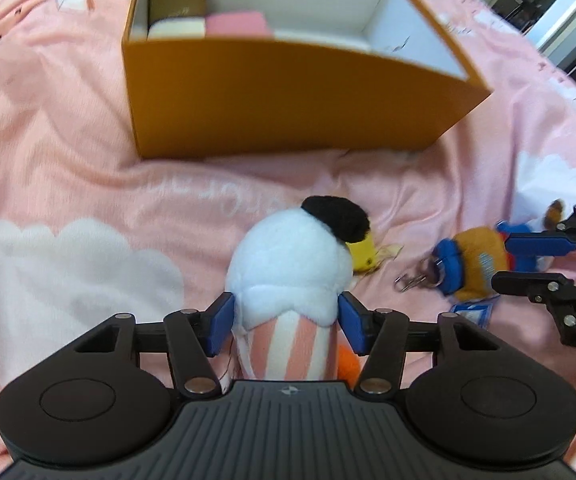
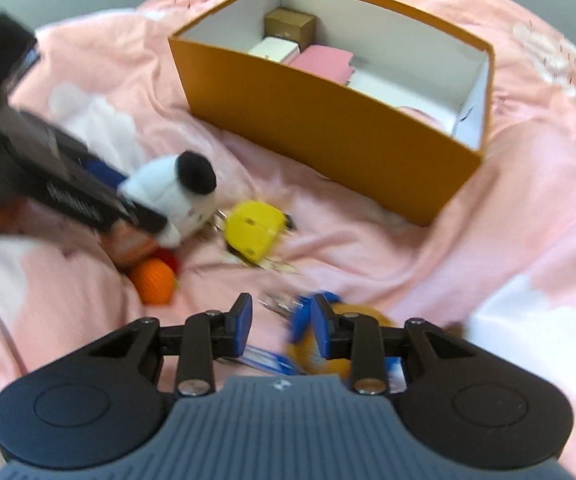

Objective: Organize objects
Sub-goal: 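Lift the panda plush with the left tool while the right tool reaches the raccoon plush, then grasp the brown raccoon plush keychain with the right tool and lift it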

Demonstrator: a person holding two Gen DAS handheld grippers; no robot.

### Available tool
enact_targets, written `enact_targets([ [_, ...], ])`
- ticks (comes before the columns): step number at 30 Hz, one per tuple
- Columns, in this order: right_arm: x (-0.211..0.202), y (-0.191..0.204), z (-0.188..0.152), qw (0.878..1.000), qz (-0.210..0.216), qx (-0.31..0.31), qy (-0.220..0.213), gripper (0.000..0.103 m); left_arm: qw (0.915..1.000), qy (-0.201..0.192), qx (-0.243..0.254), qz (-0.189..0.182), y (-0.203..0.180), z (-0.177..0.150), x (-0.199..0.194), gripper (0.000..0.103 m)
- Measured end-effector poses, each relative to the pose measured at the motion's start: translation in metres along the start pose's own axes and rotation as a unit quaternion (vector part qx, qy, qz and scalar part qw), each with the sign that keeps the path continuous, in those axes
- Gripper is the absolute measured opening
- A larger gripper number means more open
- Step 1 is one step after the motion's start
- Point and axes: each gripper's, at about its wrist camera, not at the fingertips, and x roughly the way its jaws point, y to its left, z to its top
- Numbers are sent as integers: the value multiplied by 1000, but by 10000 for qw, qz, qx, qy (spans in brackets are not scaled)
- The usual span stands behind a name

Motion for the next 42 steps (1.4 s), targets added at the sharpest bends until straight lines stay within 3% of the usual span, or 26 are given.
enact_targets([
  [5, -2, -1, 3, 9958, -235, -805, 357, 40, 9990, -363, -29, -278, 0, 7, -10, 63],
  [10, 22, 11, -2, 9807, -334, -1642, 1008, 39, 9964, -605, -286, -519, 10, 13, -16, 63],
  [13, 33, 11, -5, 9713, -543, -1952, 1247, 40, 9963, -611, -416, -449, 16, 13, -12, 63],
  [17, 43, 11, -10, 9591, -560, -2355, 1471, 50, 9969, -364, -613, -318, 21, 14, -1, 65],
  [23, 63, 15, -11, 9396, -841, -2888, 1635, 57, 9979, -600, -161, 168, 9, 11, -14, 68],
  [27, 72, 4, -5, 9467, -703, -2647, 1694, 57, 9958, -711, 64, 573, 8, 12, -15, 73],
  [31, 61, -9, 4, 9621, -555, -2140, 1597, 52, 9941, -774, 53, 755, 12, 13, -17, 72],
  [37, 41, -22, 20, 9870, -268, -1065, 1174, 49, 9940, -831, 11, 712, 15, 14, -19, 69],
  [42, 29, -32, 36, 9982, 145, -66, 575, 49, 9942, -855, 14, 646, 15, 14, -18, 67],
])
